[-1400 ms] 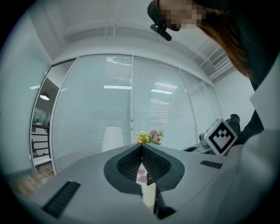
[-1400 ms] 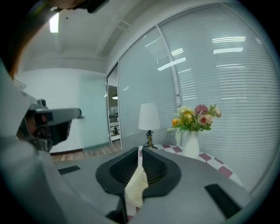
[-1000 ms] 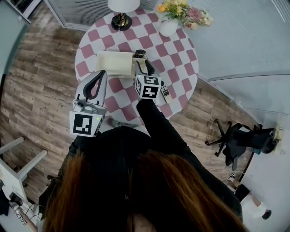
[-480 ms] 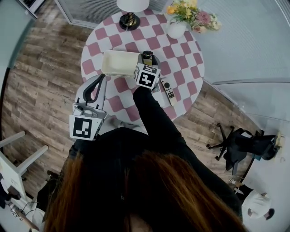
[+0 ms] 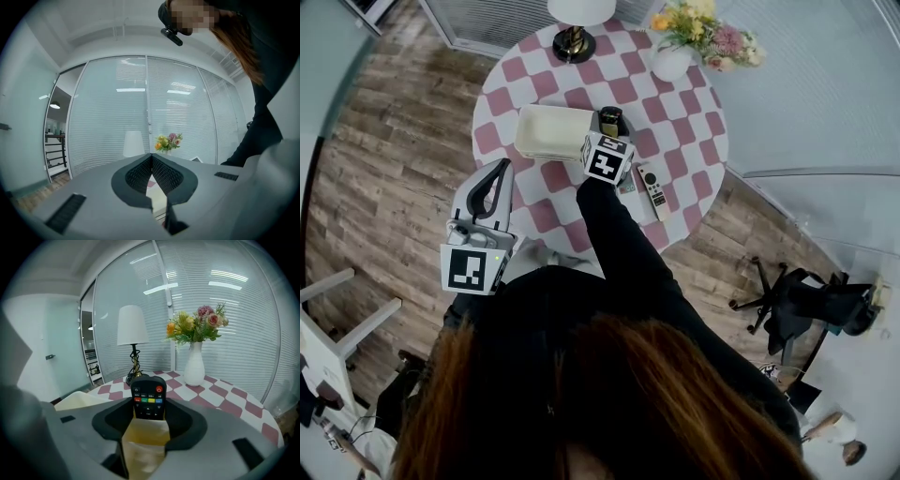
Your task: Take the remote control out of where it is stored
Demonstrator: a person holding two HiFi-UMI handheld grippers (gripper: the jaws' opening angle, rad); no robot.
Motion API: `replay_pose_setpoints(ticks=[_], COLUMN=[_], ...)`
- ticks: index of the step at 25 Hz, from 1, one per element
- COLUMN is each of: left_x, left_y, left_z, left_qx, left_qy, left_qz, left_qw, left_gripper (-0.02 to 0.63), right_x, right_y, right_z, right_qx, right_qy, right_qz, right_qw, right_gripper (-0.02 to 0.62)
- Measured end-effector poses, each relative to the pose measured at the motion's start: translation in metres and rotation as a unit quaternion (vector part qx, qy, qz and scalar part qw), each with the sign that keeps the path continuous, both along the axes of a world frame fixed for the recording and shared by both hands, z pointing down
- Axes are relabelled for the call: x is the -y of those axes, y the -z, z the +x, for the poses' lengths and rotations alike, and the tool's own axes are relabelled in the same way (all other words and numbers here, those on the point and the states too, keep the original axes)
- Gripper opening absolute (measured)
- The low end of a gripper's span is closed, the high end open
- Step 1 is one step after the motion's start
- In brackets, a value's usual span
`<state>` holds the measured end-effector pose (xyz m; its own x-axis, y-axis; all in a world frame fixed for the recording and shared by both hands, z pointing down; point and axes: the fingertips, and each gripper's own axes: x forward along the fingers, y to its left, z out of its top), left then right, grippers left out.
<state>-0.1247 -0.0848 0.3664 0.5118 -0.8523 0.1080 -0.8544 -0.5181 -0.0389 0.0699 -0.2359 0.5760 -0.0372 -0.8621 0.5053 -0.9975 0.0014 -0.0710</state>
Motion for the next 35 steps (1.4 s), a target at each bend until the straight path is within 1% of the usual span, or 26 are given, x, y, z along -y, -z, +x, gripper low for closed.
replay_pose_setpoints(ticks=[3, 6, 11, 16, 21, 25, 30, 35], left_x=[-0.001, 0.002, 0.005, 0.007, 0.006, 0.007, 0.006, 0.007], left_y=[-0.007, -0.001, -0.002, -0.001, 0.000, 0.006, 0.006, 0.010], left_z=[-0.004, -0.002, 0.005, 0.014, 0.021, 0.030, 0.036, 0.041], left_qx=[0.007, -0.007, -0.010, -0.012, -0.014, -0.022, -0.022, -0.027], left_qy=[0.003, -0.005, -0.011, -0.022, -0.032, -0.042, -0.046, -0.051], left_qz=[-0.012, 0.004, -0.001, -0.004, 0.000, 0.012, 0.011, 0.020], left_qw=[0.9999, 1.0000, 0.9999, 0.9997, 0.9994, 0.9988, 0.9987, 0.9982], left_gripper=[0.009, 0.009, 0.009, 0.009, 0.009, 0.009, 0.009, 0.009], right_x=[-0.001, -0.001, 0.000, -0.003, -0.014, -0.021, -0.032, -0.045], right_y=[0.006, 0.027, 0.075, 0.118, 0.141, 0.147, 0.155, 0.167], right_z=[-0.002, -0.002, -0.003, 0.001, 0.007, 0.010, 0.012, 0.013], right_qx=[0.001, 0.005, -0.001, -0.004, -0.002, 0.000, -0.004, -0.010], right_qy=[0.020, 0.036, 0.065, 0.072, 0.072, 0.073, 0.081, 0.092], right_qz=[0.009, 0.042, 0.101, 0.137, 0.153, 0.157, 0.162, 0.173], right_qw=[1.000, 0.998, 0.993, 0.988, 0.986, 0.985, 0.984, 0.981], right_gripper=[0.215, 0.213, 0.210, 0.209, 0.209, 0.209, 0.207, 0.207])
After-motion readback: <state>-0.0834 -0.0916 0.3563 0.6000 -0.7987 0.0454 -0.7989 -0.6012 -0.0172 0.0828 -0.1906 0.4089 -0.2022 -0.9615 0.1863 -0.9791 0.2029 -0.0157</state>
